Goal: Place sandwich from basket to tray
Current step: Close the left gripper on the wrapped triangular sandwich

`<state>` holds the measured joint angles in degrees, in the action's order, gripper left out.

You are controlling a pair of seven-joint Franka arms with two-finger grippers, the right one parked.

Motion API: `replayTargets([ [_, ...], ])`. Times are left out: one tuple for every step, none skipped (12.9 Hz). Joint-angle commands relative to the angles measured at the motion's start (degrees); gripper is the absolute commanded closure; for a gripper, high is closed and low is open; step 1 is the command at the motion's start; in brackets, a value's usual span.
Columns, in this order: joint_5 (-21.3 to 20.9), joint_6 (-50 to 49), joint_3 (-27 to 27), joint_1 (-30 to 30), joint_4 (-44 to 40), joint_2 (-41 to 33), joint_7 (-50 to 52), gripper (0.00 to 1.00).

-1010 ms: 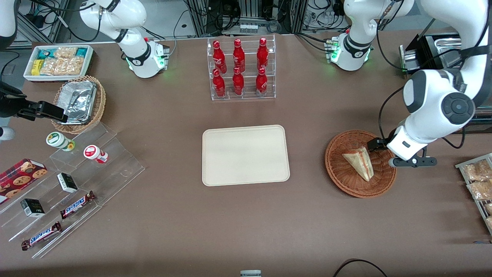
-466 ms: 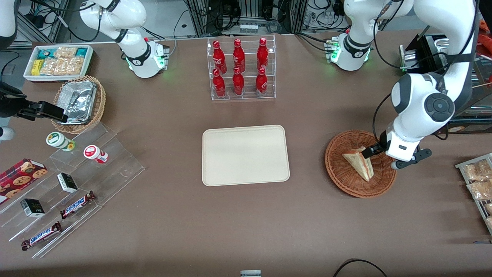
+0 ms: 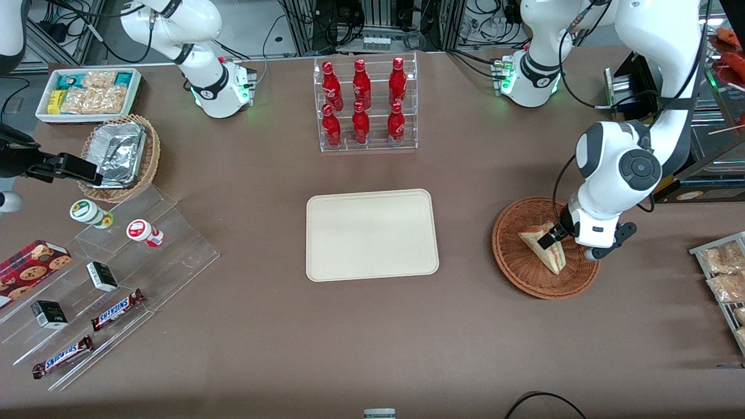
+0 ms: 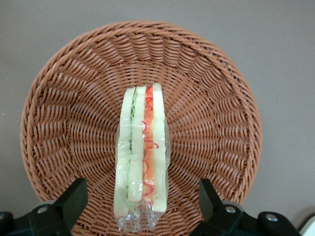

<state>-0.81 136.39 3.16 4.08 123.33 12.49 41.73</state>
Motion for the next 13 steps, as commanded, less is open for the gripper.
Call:
replayTargets([
  [0.64,1.07,-0.17,1.02,-0.11,1.57,1.07,0.00],
  [0.64,1.16,-0.17,1.02,-0.11,2.19,1.16,0.00],
  [0.64,1.33,-0.17,0.94,-0.03,2.63,1.16,0.00],
  [0.90,1.77,-0.17,0.93,0.15,3.33,1.25,0.00],
  [0.90,2.30,-0.17,0.93,0.24,4.03,1.25,0.00],
  [0.90,2.82,-0.17,0.93,0.59,4.47,1.77,0.00],
  [0.90,2.92,-0.17,0.93,0.68,4.56,1.95,0.00],
  [0.90,2.92,-0.17,0.93,0.77,4.65,1.95,0.04],
  [0.90,2.92,-0.17,0.85,0.85,4.83,2.13,0.51],
  [0.90,2.92,-0.25,0.85,0.94,4.83,2.30,0.99],
  [0.90,2.57,-0.26,0.76,0.86,4.74,2.30,1.00],
  [0.73,1.96,-0.26,0.76,0.68,4.48,2.04,1.00],
  [0.73,1.17,-0.26,0.76,0.24,3.87,1.34,1.00],
])
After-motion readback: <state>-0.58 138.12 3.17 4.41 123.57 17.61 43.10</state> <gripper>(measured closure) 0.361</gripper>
